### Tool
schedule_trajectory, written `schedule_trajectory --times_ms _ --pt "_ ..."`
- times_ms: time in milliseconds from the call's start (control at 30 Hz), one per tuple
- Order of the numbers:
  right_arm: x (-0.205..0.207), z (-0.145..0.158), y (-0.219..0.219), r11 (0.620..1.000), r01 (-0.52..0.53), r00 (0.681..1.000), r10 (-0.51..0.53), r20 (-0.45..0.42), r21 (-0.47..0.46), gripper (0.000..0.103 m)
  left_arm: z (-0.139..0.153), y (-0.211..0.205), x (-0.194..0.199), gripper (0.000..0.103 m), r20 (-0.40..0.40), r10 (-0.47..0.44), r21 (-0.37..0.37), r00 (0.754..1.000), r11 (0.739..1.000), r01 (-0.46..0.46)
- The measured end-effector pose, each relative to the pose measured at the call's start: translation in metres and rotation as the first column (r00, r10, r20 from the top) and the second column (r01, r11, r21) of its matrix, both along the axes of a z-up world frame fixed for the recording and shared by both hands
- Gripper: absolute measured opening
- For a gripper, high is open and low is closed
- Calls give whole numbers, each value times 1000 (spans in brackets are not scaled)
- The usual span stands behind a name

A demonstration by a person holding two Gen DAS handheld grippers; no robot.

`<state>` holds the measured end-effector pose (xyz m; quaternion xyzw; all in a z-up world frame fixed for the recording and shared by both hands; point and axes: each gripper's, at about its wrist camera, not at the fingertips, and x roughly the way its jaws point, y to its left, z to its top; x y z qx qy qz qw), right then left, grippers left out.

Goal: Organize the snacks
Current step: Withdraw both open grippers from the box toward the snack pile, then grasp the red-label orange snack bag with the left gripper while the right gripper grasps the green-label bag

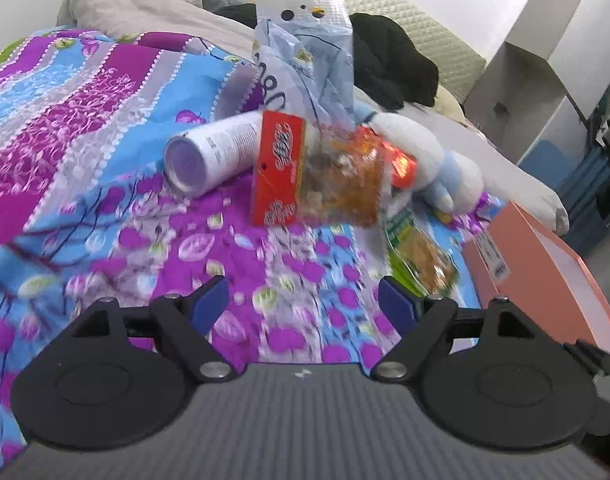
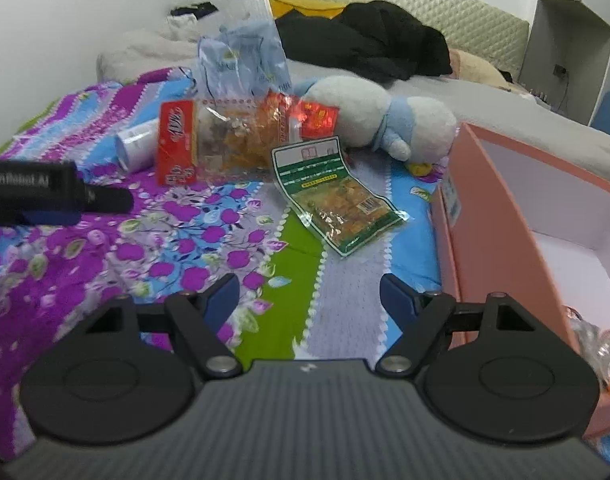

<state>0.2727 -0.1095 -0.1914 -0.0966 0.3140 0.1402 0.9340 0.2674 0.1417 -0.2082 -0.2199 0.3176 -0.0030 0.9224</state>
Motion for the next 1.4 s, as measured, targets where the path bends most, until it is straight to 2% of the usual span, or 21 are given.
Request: schedule_trajectory --times_ms 267,467,500,633,667,700,733,767,833,933,967,1033,1067,1133,1233,1267,1333,1400 --pt "61 -26 7 998 57 998 -57 0 -16 80 -14 10 65 85 -4 7 46 1000 999 -6" --pt "99 -45 11 996 85 995 -85 -56 -11 82 -28 14 105 85 -12 6 68 1000 998 -6" --pt "102 -47 11 995 94 994 -95 -50 -16 85 -30 14 112 84 -13 2 72 1000 997 -1" --pt "108 -53 12 995 101 995 -101 -5 -24 86 -34 7 126 84 -5 -18 106 1000 994 18" --pt "110 -55 12 995 98 995 -98 1 -25 88 -36 7 129 84 -4 -18 109 1000 994 18" --pt "111 -56 12 994 105 994 -105 10 -37 98 -37 7 131 84 -5 -18 100 1000 995 19" --pt "114 -58 12 993 111 994 -111 10 -44 103 -39 8 133 84 -5 -21 85 1000 996 21" --pt "117 -59 9 994 105 994 -105 -4 -23 103 -41 9 135 83 -3 -23 73 1000 997 23" --pt "124 -60 1 992 113 993 -111 -45 49 103 -42 9 139 77 -2 -22 65 1000 998 22" --pt "127 -59 0 992 113 993 -110 -47 62 103 -42 10 140 64 -8 -14 63 1000 998 14" --pt "127 -58 0 991 112 993 -109 -43 71 100 -42 12 139 60 -10 -7 56 1000 998 7" --pt "122 -54 4 993 95 995 -94 -24 68 83 -41 16 135 46 -10 -15 18 1000 1000 15" --pt "122 -53 6 995 91 996 -90 -13 51 80 -40 17 132 42 -11 -16 5 1000 1000 16" --pt "117 -49 10 996 86 996 -86 -5 38 67 -38 18 126 15 -16 -23 -15 1000 1000 23" --pt "112 -45 8 996 82 997 -82 -9 40 60 -35 16 114 7 -8 -22 -55 1000 998 22" --pt "109 -43 7 996 82 997 -82 -9 37 58 -33 14 109 6 -2 -22 -57 1000 998 22" --pt "104 -39 6 996 83 997 -82 -8 32 48 -31 11 99 4 0 -20 -71 1000 997 20" --pt "97 -35 5 996 78 997 -78 -11 32 46 -28 9 88 4 4 -24 -99 1000 995 24"
